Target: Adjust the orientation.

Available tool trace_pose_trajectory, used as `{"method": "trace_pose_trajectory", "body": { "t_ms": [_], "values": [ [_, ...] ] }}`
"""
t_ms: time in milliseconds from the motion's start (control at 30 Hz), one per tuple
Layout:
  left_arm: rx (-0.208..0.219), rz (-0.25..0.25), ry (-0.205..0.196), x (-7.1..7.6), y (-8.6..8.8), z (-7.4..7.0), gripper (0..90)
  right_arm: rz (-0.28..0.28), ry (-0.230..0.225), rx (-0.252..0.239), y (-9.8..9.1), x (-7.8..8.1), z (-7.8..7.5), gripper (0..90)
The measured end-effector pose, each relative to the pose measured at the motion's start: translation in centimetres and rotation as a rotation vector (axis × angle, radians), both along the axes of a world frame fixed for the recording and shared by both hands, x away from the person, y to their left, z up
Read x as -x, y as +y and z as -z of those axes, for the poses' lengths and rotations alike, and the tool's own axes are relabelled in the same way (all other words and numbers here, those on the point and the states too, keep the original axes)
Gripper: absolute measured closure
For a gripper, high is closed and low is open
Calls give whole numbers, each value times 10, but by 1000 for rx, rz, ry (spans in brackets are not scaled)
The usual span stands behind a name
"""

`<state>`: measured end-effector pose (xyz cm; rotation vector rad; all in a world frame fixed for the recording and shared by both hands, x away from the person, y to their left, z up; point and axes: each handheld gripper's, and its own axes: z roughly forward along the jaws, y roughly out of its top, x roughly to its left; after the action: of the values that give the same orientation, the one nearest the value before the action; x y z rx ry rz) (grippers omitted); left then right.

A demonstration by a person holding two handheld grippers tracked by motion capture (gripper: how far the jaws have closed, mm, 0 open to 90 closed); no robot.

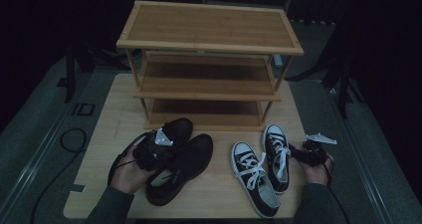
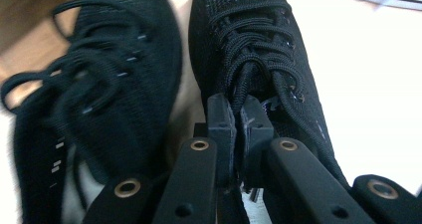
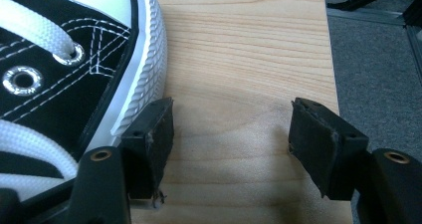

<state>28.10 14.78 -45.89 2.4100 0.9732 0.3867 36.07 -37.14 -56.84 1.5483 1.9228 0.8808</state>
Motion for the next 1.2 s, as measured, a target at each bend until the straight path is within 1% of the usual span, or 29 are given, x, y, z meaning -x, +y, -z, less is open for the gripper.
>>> {"method": "trace_pose_trajectory", "body": {
  "t_ms": [67, 100, 133, 367, 400, 433, 567, 667, 700, 767, 833, 867, 967, 1033, 1100, 1200],
  "values": [
    [15, -12, -3, 0, 5, 1, 863, 0, 0, 0, 0, 0, 0, 340],
    [15, -12, -3, 0, 5, 1, 863, 0, 0, 0, 0, 0, 0, 340],
    [21, -19, -11, 0, 7, 2, 863, 0, 0, 0, 0, 0, 0, 340],
    [-4, -41, -31, 1, 12, 1, 860, 0, 0, 0, 0, 0, 0, 340],
    [-1, -45, -32, 1, 13, 2, 859, 0, 0, 0, 0, 0, 0, 340],
    [11, -42, -29, 1, 14, 2, 859, 0, 0, 0, 0, 0, 0, 340],
    [0, -41, -34, 2, 13, 2, 854, 0, 0, 0, 0, 0, 0, 340],
    [4, -49, -35, 2, 14, 2, 836, 0, 0, 0, 0, 0, 0, 340],
    [3, -49, -37, 2, 15, 2, 819, 0, 0, 0, 0, 0, 0, 340],
    [-16, -53, -58, 4, 16, 1, 746, 0, 0, 0, 0, 0, 0, 340],
    [-28, -56, -73, 6, 17, 0, 694, 0, 0, 0, 0, 0, 0, 340],
    [-35, -66, -83, 7, 18, 0, 653, 0, 0, 0, 0, 0, 0, 340],
    [-52, -85, -96, 8, 20, 0, 584, 0, 0, 0, 0, 0, 0, 340],
    [-57, -95, -103, 9, 21, 0, 554, 0, 0, 0, 0, 0, 0, 340],
    [-67, -106, -123, 10, 21, 0, 517, 0, -1, 0, 0, 0, 0, 340],
    [-68, -123, -125, 9, 22, 1, 475, 0, -1, 0, 0, 0, 0, 340]
  ]
}}
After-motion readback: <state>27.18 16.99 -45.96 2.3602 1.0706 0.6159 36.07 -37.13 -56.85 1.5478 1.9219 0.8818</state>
